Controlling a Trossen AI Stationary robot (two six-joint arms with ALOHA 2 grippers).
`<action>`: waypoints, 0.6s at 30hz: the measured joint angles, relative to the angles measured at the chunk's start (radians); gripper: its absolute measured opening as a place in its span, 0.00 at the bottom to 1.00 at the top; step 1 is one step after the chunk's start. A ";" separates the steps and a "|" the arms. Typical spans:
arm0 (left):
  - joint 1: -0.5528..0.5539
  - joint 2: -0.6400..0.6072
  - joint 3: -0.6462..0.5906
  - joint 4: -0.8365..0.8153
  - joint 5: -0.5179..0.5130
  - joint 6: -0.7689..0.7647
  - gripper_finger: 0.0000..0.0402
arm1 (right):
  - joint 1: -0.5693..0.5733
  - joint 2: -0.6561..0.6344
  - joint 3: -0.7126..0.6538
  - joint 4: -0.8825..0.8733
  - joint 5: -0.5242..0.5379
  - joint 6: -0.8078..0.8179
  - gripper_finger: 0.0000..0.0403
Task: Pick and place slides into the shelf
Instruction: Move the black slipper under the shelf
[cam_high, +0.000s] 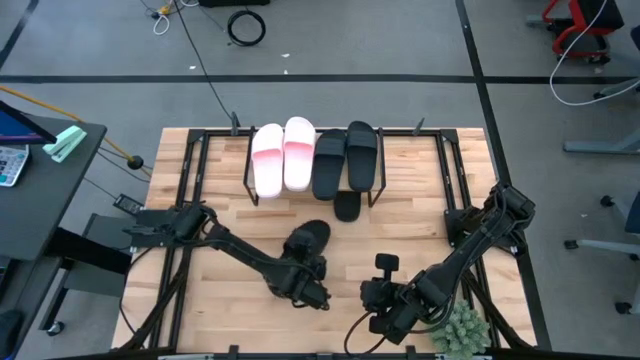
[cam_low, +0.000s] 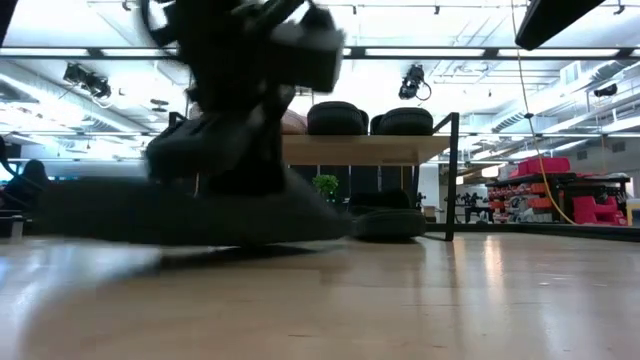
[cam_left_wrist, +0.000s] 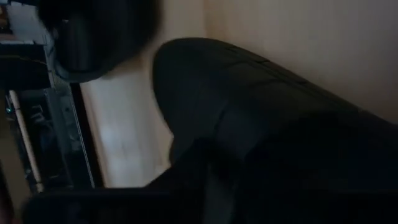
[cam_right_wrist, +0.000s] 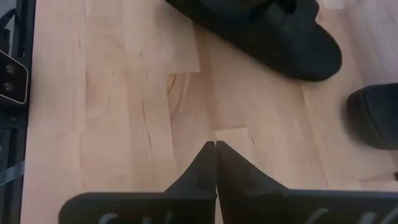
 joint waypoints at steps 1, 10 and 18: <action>0.003 0.000 0.018 0.001 -0.004 -0.014 0.14 | 0.000 0.000 0.000 0.000 0.000 0.000 0.01; -0.002 0.000 0.212 -0.112 0.002 -0.212 0.04 | 0.000 0.000 0.000 0.000 -0.002 0.001 0.01; 0.003 0.000 0.352 -0.245 0.005 -0.454 0.05 | 0.008 0.001 0.000 0.192 -0.044 -0.095 0.01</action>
